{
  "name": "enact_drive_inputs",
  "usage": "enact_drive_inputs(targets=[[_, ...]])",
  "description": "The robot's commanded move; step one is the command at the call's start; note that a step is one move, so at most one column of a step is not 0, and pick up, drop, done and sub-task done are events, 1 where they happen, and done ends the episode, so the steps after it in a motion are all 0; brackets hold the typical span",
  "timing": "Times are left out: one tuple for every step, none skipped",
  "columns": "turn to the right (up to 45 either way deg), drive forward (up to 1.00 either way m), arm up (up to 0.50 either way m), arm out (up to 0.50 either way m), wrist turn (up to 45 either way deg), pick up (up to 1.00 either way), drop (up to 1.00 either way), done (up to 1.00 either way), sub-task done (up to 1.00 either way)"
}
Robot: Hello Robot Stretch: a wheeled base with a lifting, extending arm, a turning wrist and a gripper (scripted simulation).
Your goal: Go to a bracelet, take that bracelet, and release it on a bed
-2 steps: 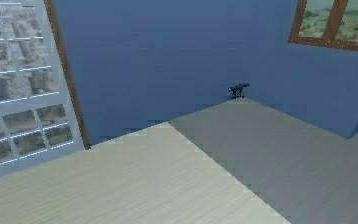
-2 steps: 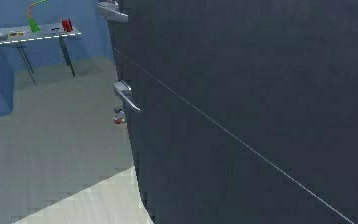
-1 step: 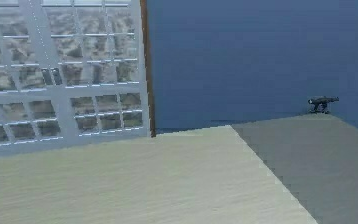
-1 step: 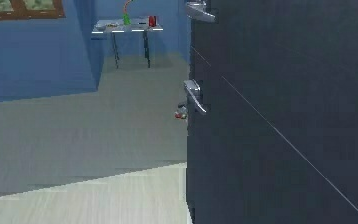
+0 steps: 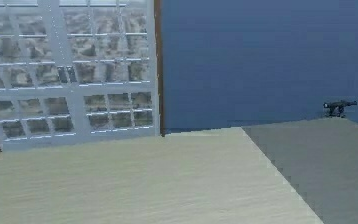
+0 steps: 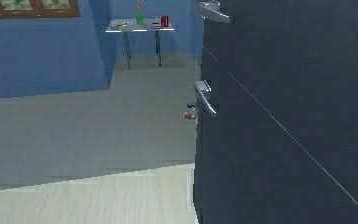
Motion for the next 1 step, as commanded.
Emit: enact_drive_inputs(targets=[[0.0, 0.4, 0.0, 0.0, 0.0, 0.0, 0.0, 0.0, 0.0]])
